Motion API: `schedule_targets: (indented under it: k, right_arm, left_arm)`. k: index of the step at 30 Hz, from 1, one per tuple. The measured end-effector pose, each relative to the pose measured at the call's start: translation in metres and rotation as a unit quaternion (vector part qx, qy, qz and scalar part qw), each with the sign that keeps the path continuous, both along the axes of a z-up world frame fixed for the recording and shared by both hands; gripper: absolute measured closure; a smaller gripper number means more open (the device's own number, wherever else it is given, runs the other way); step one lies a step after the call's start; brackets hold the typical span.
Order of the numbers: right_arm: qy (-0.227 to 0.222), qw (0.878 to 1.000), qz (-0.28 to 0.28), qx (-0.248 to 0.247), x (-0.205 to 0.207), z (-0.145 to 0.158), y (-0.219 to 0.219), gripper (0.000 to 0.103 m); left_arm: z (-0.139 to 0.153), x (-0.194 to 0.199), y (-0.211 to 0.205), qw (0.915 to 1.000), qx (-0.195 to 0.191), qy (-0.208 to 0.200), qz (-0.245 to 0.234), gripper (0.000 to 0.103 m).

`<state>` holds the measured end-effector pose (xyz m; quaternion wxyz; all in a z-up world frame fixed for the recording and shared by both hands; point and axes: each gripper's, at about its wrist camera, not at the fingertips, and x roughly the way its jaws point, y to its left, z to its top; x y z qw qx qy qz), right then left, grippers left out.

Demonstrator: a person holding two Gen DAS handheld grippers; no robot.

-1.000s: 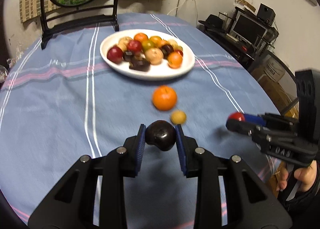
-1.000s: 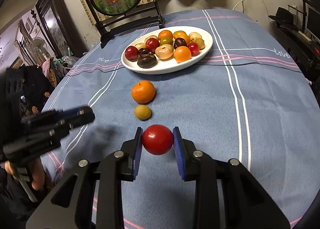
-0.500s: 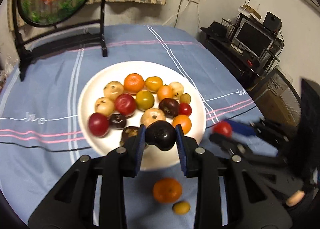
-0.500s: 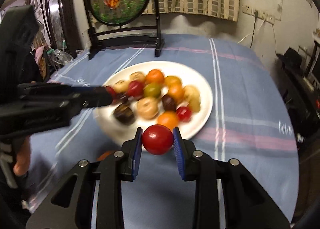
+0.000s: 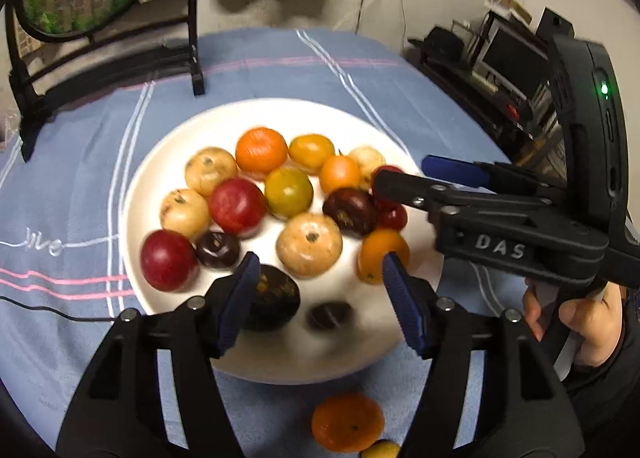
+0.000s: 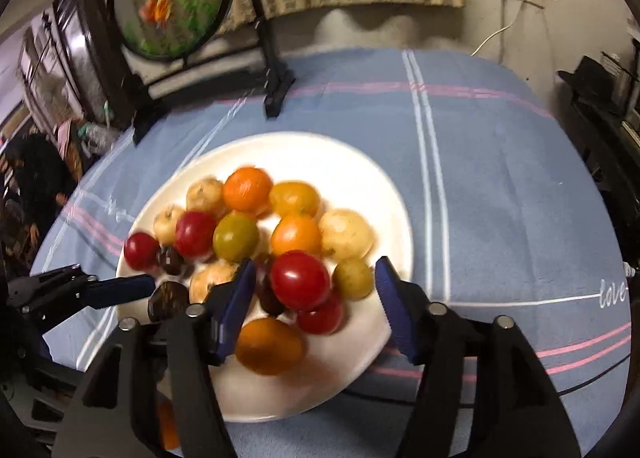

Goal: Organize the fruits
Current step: 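Carry both fruits onto the white plate and open both tools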

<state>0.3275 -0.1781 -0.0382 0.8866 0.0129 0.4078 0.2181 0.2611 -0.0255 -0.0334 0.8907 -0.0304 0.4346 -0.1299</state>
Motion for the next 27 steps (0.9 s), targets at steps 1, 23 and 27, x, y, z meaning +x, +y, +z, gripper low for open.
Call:
schedule_targets:
  k: [1, 23, 27]
  right_arm:
    - [-0.003, 1.000, -0.002, 0.000, -0.002, 0.004, -0.002, 0.041]
    - [0.020, 1.000, 0.010, 0.000, -0.194, 0.002, 0.006, 0.035]
    - [0.039, 0.999, 0.011, 0.005, -0.199, -0.004, 0.011, 0.035]
  left_arm:
    - [0.004, -0.002, 0.001, 1.0000, 0.001, -0.005, 0.001, 0.037]
    - [0.012, -0.154, 0.049, 0.9979, 0.008, -0.014, 0.063, 0.029]
    - [0.013, -0.168, 0.060, 0.9971, 0.001, -0.016, 0.074, 0.028]
